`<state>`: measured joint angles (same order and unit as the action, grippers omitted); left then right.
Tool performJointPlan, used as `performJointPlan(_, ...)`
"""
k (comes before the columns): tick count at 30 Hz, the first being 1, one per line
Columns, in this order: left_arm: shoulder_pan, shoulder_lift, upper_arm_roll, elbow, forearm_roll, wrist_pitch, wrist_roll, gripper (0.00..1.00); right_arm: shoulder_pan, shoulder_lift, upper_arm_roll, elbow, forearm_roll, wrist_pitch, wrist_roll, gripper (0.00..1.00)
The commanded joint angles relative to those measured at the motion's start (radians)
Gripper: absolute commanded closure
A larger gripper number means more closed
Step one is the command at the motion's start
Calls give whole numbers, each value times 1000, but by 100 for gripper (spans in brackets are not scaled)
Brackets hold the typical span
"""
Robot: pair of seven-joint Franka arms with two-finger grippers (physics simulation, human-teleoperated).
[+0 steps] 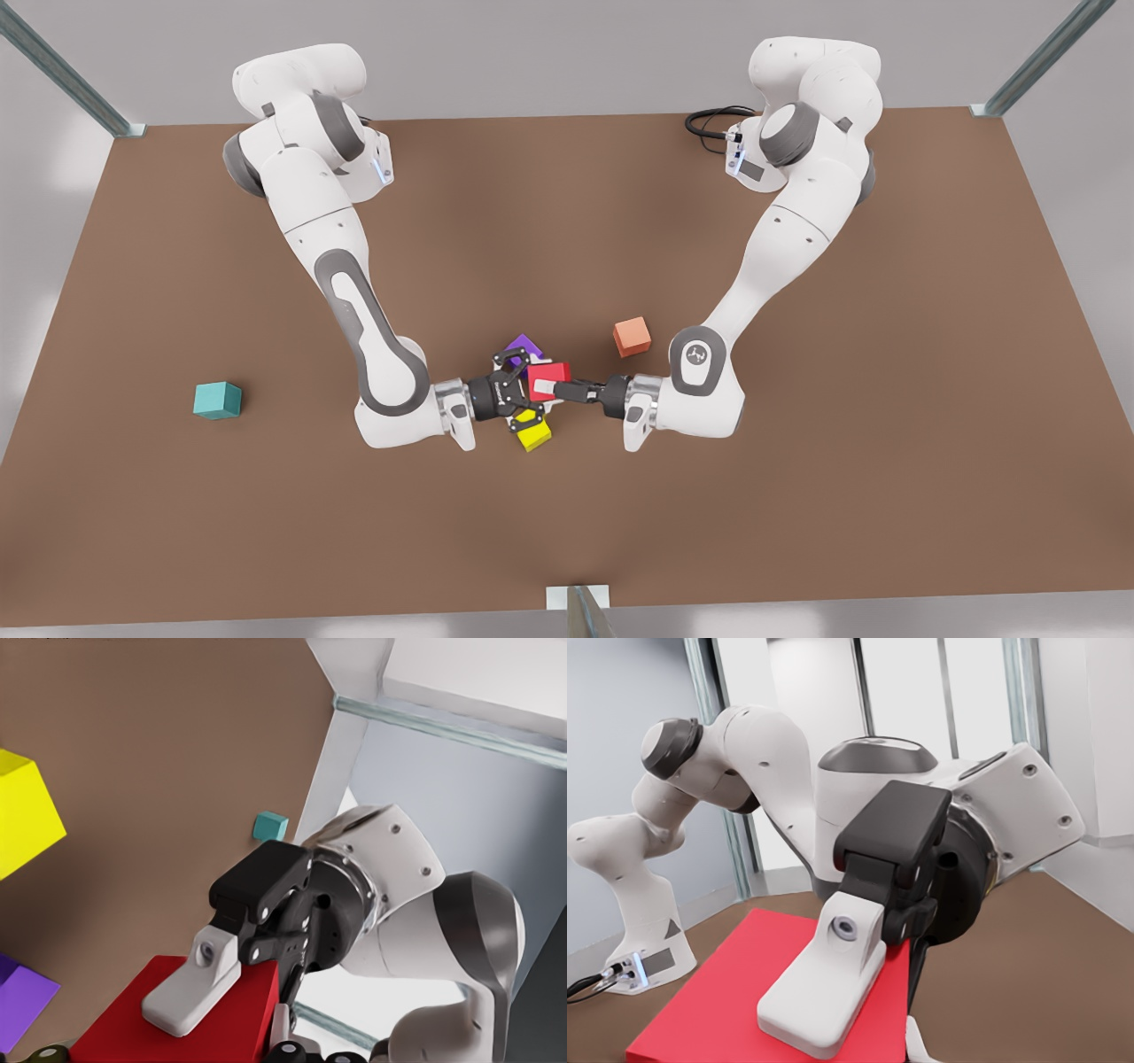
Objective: Pick up red wooden cube and pass to hand red wooden cube and place in blue wooden cube
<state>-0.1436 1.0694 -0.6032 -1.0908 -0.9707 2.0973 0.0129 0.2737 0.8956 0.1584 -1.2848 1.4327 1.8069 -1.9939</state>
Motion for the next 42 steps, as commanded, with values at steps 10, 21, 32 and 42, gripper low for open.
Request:
performJointPlan(10, 13, -12, -1, 2, 1, -11, -4, 0, -1, -1, 1, -1, 3, 2, -42, 49)
performJointPlan(21, 346, -351, -6, 11, 944, -796, -172, 0, -149, -21, -48, -1, -441, -34, 3, 49)
performJointPlan(32, -111, -844, 608, -382, 922, -712, -83, 0, -194, -210, -428, 25, -1454, -75, 612, 50)
performJointPlan(42, -77, -733, 600, -233, 952, -674, -93, 0, -226, -379, -499, -406, -1532, 353, 612, 50)
